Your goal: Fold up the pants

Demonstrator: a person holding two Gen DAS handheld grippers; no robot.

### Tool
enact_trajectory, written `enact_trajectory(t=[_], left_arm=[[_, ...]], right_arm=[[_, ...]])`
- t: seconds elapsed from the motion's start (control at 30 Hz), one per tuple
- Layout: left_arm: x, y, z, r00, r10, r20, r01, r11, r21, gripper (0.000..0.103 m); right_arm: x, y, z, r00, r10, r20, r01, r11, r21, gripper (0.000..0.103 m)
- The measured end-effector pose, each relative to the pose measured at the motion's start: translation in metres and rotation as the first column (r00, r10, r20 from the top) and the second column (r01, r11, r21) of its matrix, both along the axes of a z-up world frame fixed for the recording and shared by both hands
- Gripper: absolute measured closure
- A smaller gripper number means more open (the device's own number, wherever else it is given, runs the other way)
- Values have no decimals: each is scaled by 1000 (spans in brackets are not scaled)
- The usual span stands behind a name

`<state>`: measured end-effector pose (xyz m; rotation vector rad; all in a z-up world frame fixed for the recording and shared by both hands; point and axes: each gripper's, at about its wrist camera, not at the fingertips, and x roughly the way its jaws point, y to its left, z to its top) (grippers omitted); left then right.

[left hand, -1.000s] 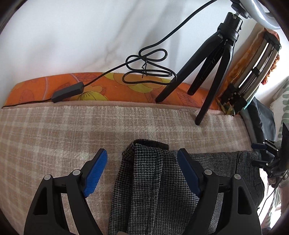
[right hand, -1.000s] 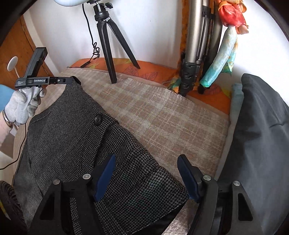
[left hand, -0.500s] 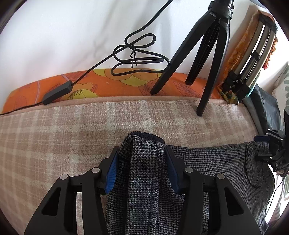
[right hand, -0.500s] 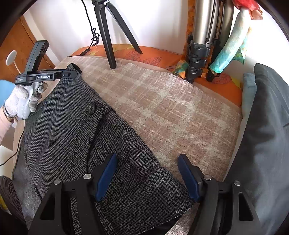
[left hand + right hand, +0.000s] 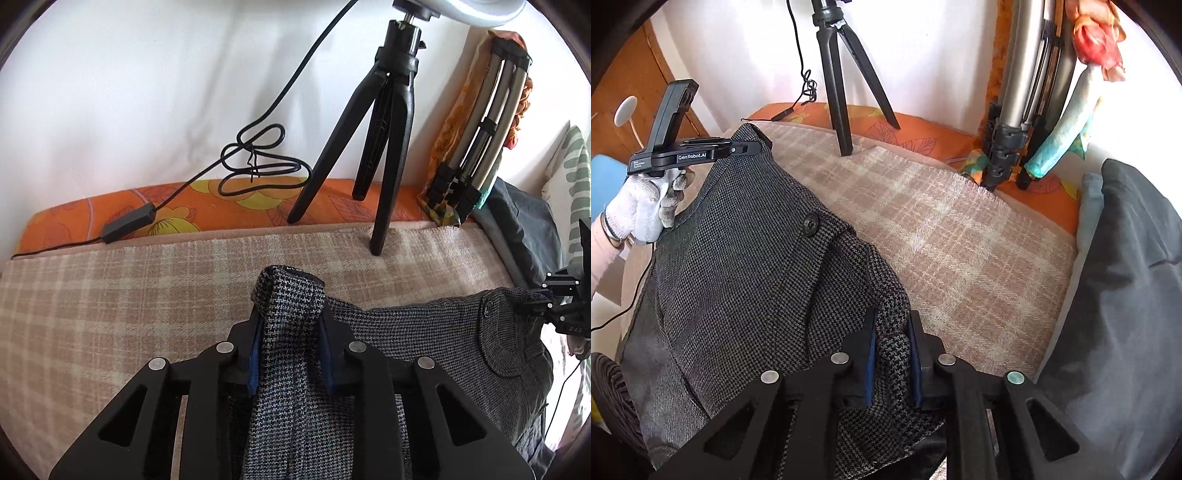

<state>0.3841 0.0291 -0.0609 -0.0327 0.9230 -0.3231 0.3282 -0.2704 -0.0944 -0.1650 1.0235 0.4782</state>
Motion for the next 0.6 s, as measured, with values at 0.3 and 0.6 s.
enact_trajectory(t=[0.3, 0.6], left_arm=[[-53, 12, 59, 992, 17, 122, -11, 999, -50, 82], [-141, 18, 103, 975, 28, 220, -14, 998, -68, 82]], right_arm=[[-44, 2, 53, 990, -34, 138, 31, 999, 29, 94], [-116, 18, 96, 965, -19, 262, 13, 1000, 23, 94]])
